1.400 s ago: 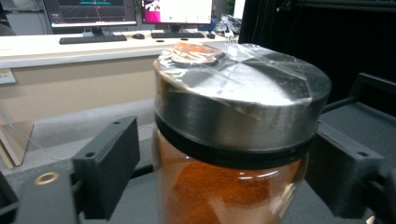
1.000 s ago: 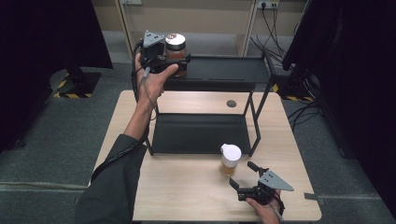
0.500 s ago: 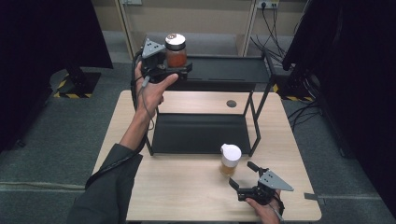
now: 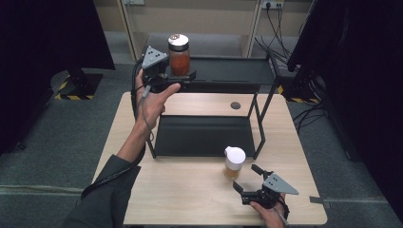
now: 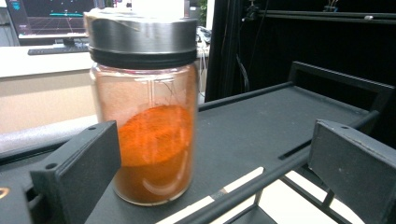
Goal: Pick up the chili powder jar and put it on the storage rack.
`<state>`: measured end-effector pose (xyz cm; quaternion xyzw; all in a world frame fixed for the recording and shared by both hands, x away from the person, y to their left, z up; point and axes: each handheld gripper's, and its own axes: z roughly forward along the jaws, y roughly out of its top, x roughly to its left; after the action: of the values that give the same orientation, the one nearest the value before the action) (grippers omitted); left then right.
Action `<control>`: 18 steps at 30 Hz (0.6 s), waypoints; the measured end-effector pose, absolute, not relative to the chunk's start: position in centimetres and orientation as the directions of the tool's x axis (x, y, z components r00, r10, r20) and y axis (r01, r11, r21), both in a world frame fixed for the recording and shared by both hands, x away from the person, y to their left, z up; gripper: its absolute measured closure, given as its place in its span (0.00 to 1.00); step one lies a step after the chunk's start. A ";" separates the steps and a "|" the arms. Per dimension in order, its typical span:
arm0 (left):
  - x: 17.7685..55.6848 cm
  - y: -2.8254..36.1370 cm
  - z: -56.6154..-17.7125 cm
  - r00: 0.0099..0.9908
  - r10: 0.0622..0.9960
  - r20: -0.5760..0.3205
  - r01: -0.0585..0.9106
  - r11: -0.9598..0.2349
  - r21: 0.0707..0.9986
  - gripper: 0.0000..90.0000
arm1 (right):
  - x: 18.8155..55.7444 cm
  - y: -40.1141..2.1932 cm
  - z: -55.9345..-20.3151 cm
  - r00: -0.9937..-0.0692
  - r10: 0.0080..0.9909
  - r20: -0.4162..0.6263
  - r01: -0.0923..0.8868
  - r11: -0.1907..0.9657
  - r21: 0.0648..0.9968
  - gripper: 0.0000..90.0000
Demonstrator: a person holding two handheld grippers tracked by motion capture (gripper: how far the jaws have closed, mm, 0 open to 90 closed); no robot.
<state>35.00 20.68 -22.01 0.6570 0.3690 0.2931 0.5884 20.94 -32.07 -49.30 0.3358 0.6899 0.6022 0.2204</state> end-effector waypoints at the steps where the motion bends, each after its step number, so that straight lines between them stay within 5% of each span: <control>1: 34.9 20.7 -22.1 0.559 0.827 -0.048 0.138 -0.036 0.990 0.02 | 20.9 -32.1 -49.3 -0.677 0.729 0.100 0.198 0.050 0.979 0.00; 18: 31.9 21.3 -24.6 0.634 0.773 -0.036 0.097 -0.034 0.995 0.02 | 20.9 -32.0 -49.3 -0.676 0.730 0.101 0.198 0.048 0.979 0.00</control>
<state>31.87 21.31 -24.63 0.6641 0.3276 0.2755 0.6131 20.92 -32.04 -49.30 0.3363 0.6895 0.6023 0.2208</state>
